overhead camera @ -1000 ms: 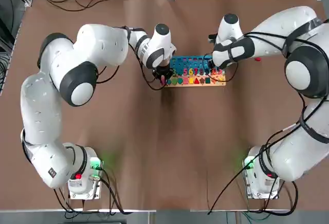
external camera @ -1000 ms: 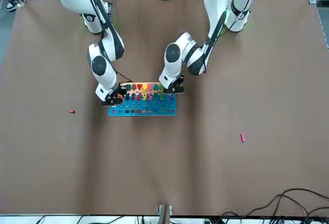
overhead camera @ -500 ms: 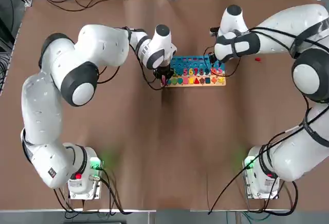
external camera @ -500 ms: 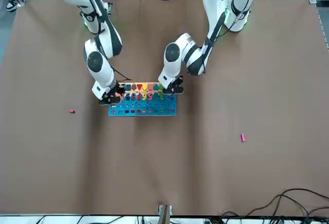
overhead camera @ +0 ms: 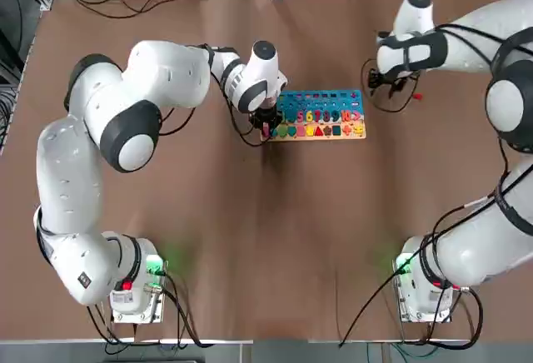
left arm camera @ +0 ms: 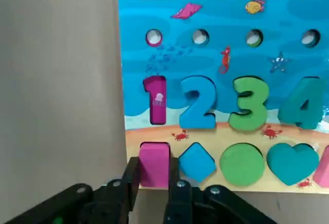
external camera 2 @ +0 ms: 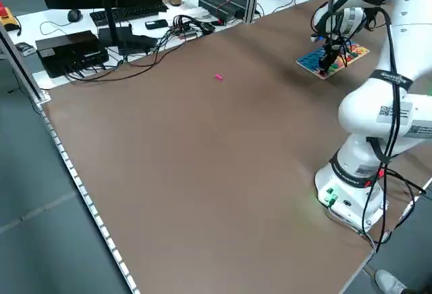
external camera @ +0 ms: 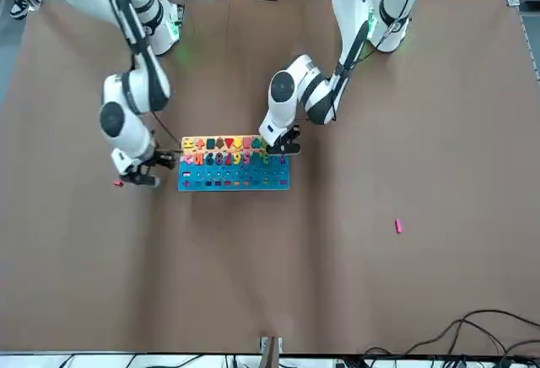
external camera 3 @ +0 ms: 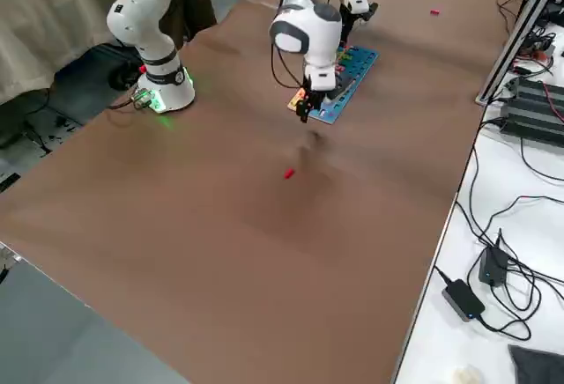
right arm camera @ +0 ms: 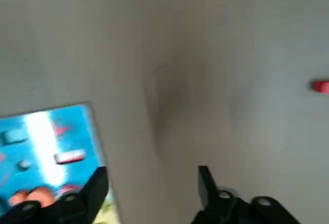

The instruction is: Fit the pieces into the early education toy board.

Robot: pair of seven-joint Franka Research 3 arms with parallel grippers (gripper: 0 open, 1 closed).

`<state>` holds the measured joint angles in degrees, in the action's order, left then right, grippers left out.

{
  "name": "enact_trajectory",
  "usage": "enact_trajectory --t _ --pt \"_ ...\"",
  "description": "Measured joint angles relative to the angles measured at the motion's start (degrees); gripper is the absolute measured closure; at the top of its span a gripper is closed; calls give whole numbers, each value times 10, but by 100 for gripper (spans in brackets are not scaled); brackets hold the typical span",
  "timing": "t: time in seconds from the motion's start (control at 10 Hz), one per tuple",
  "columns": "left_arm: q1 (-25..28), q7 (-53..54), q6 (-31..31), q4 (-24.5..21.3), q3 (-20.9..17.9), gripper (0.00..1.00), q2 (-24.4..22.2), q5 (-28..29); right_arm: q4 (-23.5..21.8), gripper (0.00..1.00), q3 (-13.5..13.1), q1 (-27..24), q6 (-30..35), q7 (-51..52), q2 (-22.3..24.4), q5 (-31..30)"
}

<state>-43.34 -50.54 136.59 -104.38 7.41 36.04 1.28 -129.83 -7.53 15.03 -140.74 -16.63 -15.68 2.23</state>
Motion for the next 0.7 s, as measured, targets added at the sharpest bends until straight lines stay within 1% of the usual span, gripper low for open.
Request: enact_trajectory --t 0.1,0.2,0.3,0.5,0.6,0.7 --pt "0 0 1 1 0 74 2 0 3 6 -1 -33 -1 16 0 0" --pt "0 0 1 1 0 74 2 0 8 6 -1 -68 -2 28 -1 0" --pt "0 0 1 1 0 74 2 0 13 3 -1 -101 -8 36 -7 0" --pt "0 0 1 2 0 72 2 0 32 3 -1 -142 -34 77 -38 -3" --pt "0 0 1 3 -1 67 2 0 51 4 0 -152 -38 105 -57 -3" --pt "0 0 1 3 -1 66 2 0 66 5 0 -160 -39 125 -75 -3"
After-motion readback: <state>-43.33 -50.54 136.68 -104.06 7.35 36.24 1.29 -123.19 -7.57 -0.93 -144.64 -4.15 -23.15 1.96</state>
